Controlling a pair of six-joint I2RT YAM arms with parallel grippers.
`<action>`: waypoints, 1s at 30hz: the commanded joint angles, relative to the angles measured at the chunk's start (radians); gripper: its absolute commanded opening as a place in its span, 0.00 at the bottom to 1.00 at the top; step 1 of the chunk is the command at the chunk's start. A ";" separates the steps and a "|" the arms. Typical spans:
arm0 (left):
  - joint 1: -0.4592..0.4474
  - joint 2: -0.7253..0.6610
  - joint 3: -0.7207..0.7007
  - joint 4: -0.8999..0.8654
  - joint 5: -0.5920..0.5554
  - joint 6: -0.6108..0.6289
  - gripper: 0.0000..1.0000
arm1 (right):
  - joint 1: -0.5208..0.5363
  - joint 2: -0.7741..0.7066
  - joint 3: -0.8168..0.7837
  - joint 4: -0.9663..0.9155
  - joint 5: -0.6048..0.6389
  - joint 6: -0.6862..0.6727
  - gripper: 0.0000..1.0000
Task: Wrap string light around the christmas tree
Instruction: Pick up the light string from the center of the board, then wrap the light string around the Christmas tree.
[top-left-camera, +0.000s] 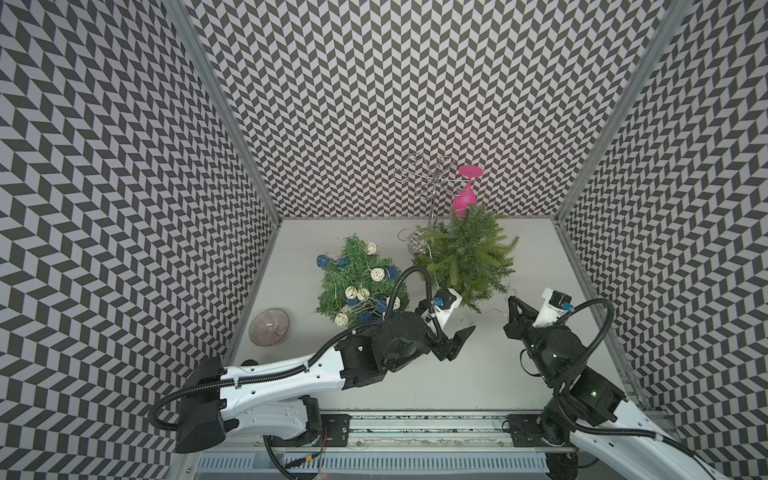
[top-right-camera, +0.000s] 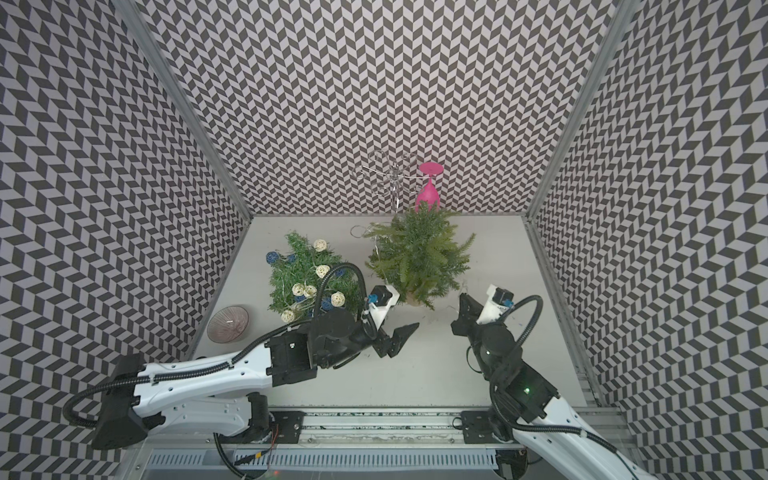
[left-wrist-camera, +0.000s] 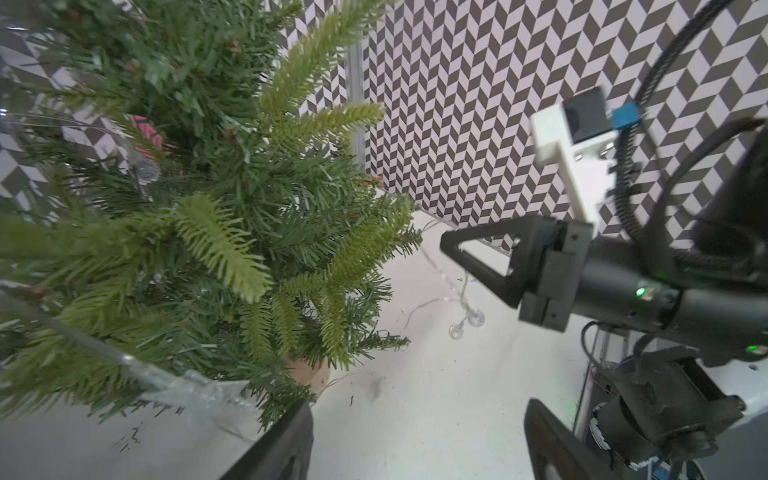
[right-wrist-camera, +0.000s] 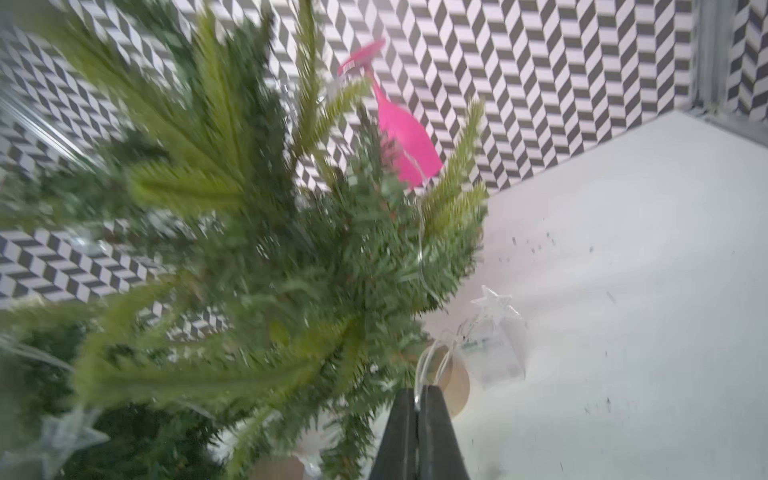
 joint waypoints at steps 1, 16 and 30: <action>0.005 -0.003 -0.013 0.042 -0.125 -0.004 0.80 | -0.007 -0.030 0.059 -0.004 0.086 -0.051 0.00; 0.066 0.028 -0.023 0.065 -0.152 -0.013 0.77 | -0.009 0.112 0.387 0.005 0.098 -0.208 0.00; 0.101 0.028 -0.032 0.082 -0.116 -0.020 0.76 | -0.008 0.216 0.604 0.077 -0.040 -0.288 0.00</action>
